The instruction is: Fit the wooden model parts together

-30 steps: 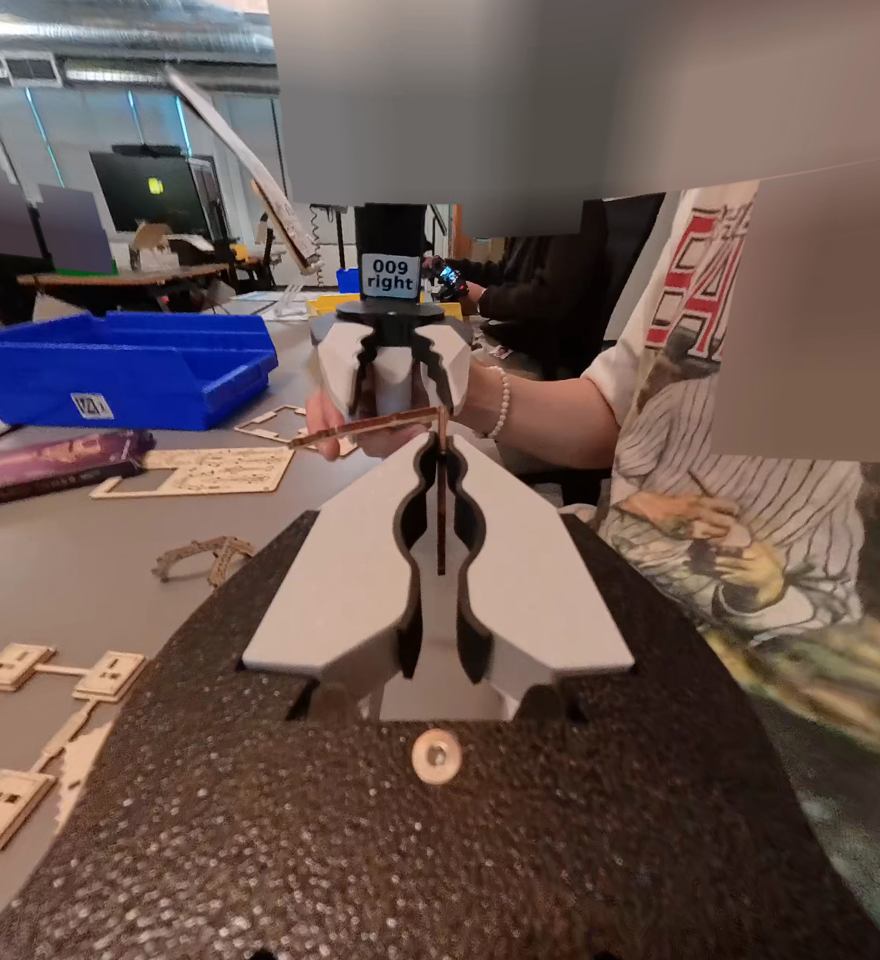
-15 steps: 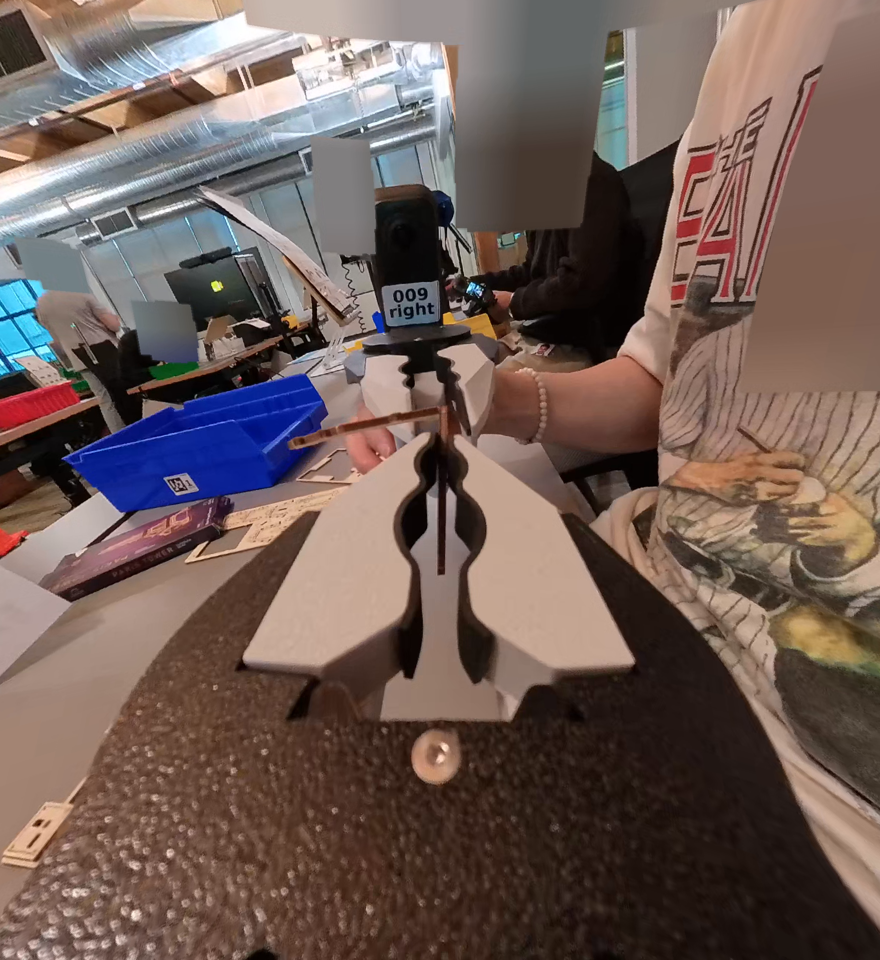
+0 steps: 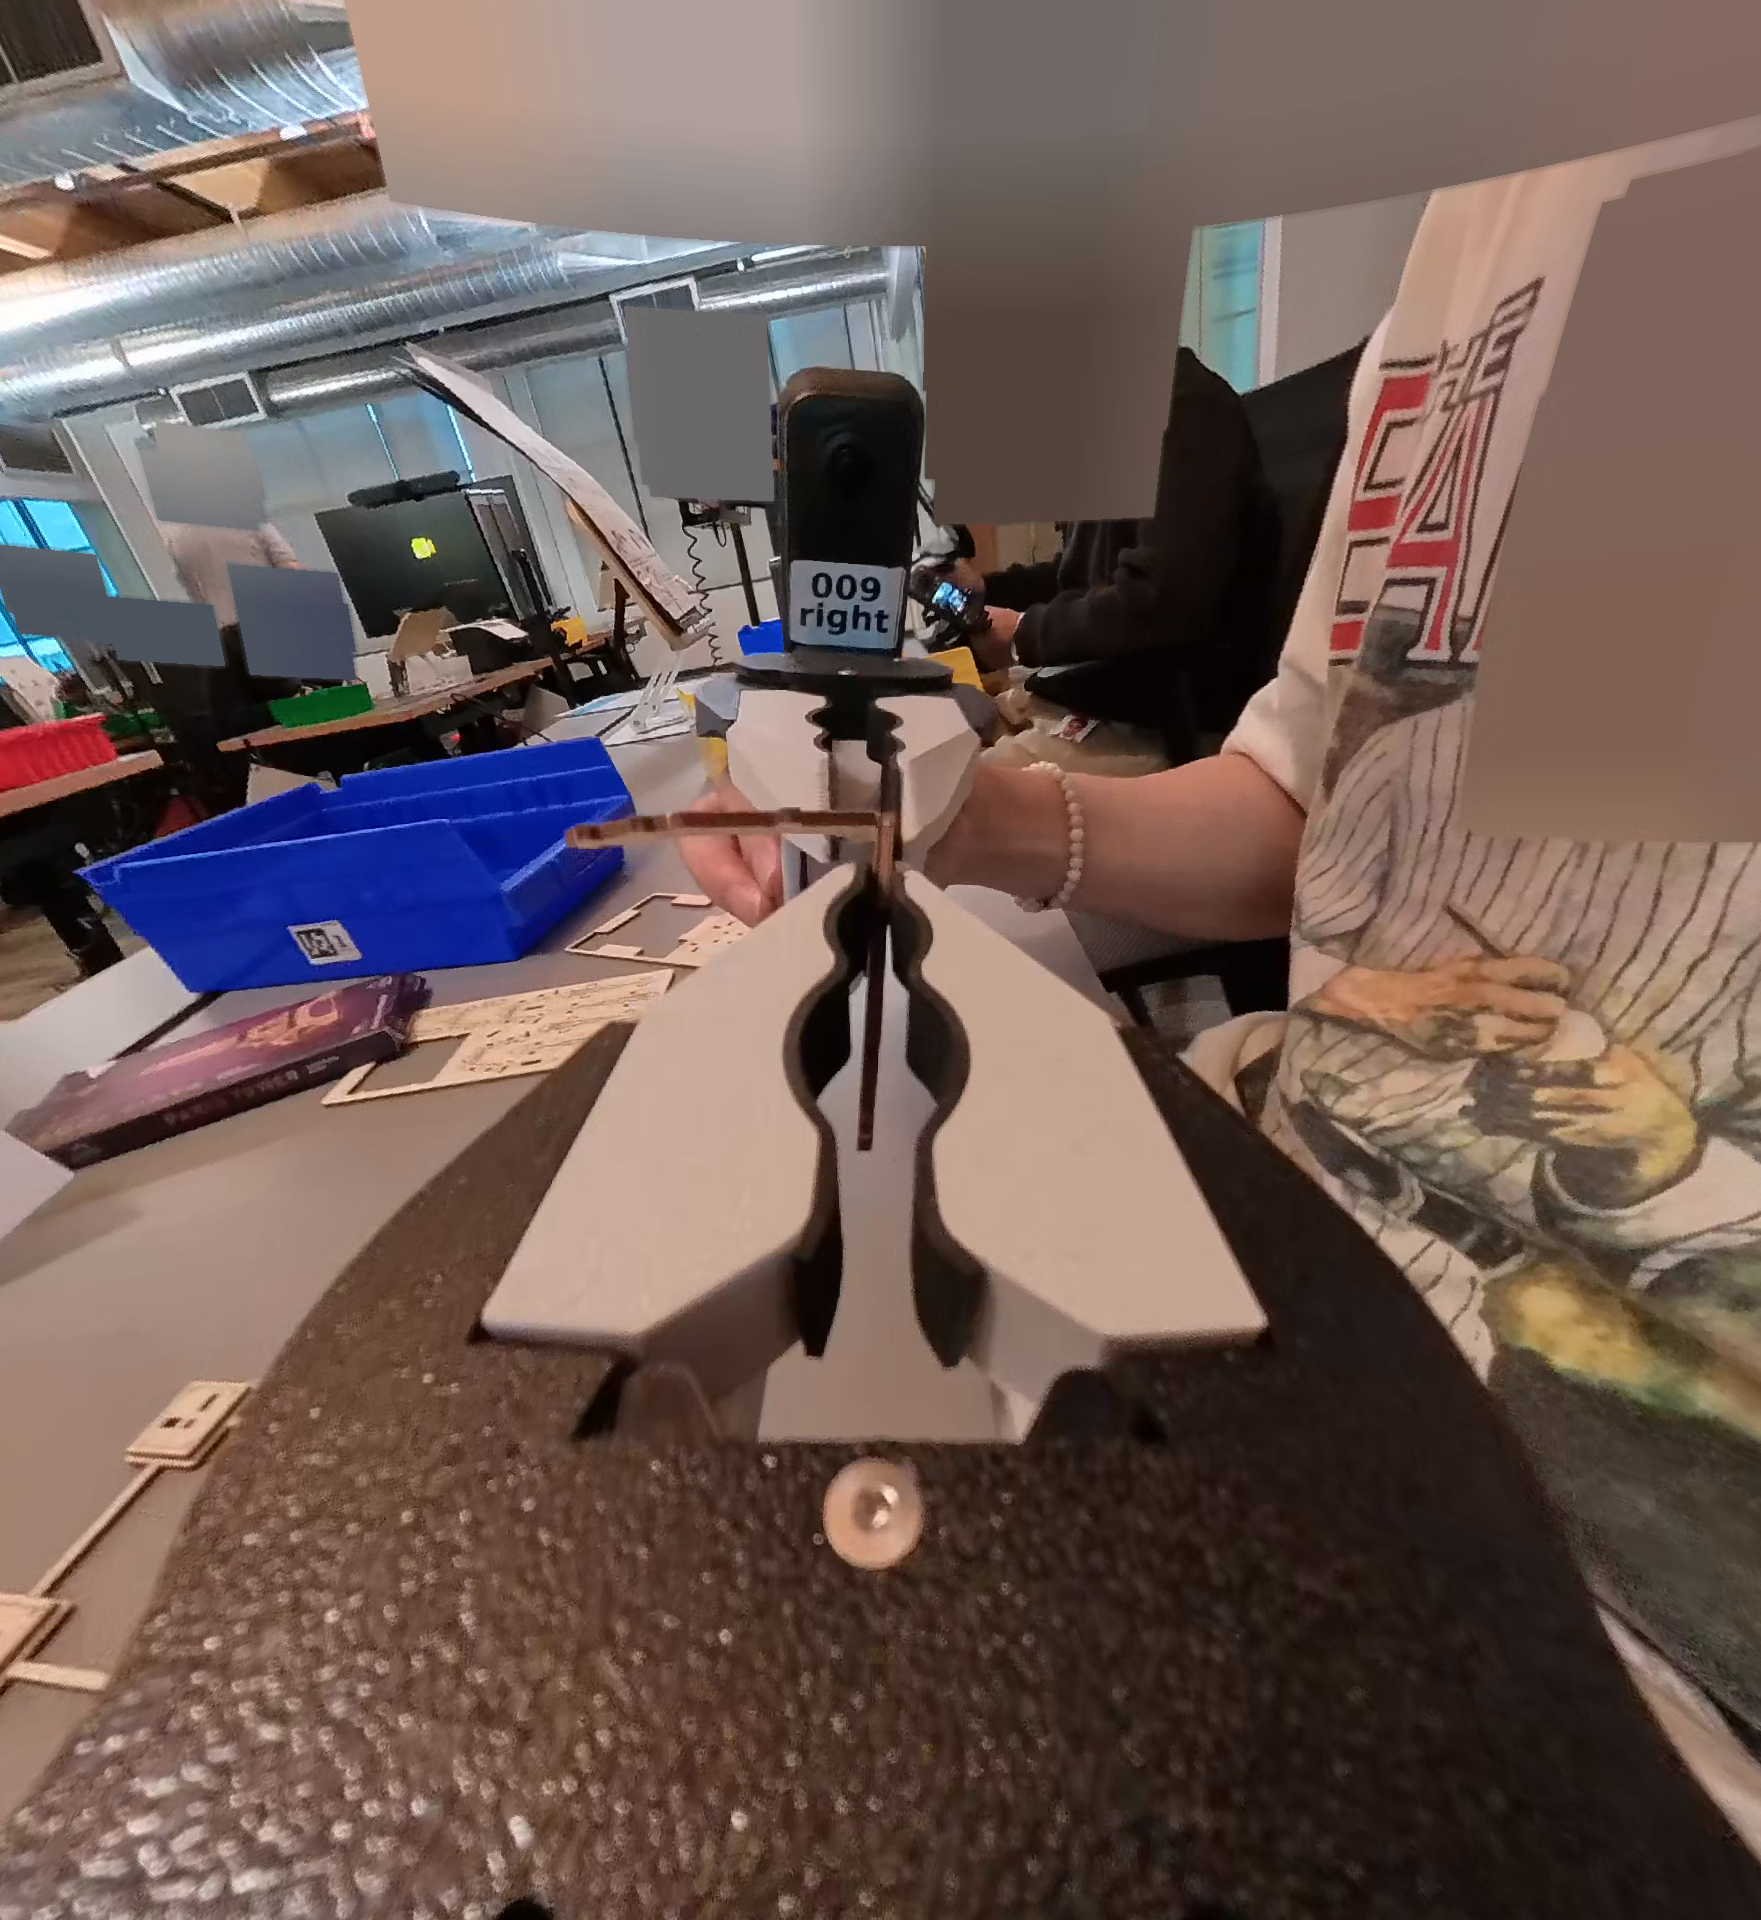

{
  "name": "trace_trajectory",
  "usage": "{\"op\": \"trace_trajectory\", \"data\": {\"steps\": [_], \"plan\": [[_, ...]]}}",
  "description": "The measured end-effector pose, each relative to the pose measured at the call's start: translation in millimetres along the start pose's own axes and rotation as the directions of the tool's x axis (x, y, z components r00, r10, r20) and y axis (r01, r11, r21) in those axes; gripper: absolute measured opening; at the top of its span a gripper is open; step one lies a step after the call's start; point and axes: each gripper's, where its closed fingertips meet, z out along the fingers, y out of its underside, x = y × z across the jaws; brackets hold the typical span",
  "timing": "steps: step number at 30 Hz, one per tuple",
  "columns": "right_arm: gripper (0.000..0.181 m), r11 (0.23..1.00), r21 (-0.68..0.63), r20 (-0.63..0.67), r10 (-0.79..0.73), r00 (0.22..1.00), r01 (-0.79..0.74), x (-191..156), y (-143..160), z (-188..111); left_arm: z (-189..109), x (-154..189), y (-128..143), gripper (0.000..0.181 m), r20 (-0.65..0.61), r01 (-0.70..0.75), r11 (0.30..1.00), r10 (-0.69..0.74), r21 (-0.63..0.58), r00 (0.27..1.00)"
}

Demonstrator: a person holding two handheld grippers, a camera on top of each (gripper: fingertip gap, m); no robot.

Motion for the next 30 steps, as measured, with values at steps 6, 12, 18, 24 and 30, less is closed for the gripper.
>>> {"op": "trace_trajectory", "data": {"steps": [6,12,18,24,30], "plan": [[0.009,1.000,0.001,0.008,0.029,1.000,-0.029,-0.2,1.6,0.7,-1.4,1.2,2.4,0.000,0.003,0.037,0.999,-0.037,0.023,0.999],[0.011,0.945,0.057,0.106,0.315,0.943,-0.322,1.2,1.5,-2.1,-2.1,3.8,7.0,0.000,-0.034,-0.026,0.999,0.026,-0.023,0.999],[0.003,0.818,0.042,0.261,0.544,0.797,-0.573,-4.5,5.6,-5.3,-2.3,8.0,9.5,0.000,-0.073,-0.063,0.996,0.059,-0.063,0.996],[0.001,0.785,0.047,0.285,0.583,0.761,-0.618,-4.4,8.0,-4.2,-4.4,9.0,11.9,0.000,-0.077,-0.059,0.996,0.053,-0.071,0.996],[0.004,0.761,0.041,0.316,0.605,0.731,-0.648,-7.7,8.9,-1.9,-3.9,9.7,13.5,0.000,-0.075,-0.047,0.997,0.042,-0.067,0.996]]}}
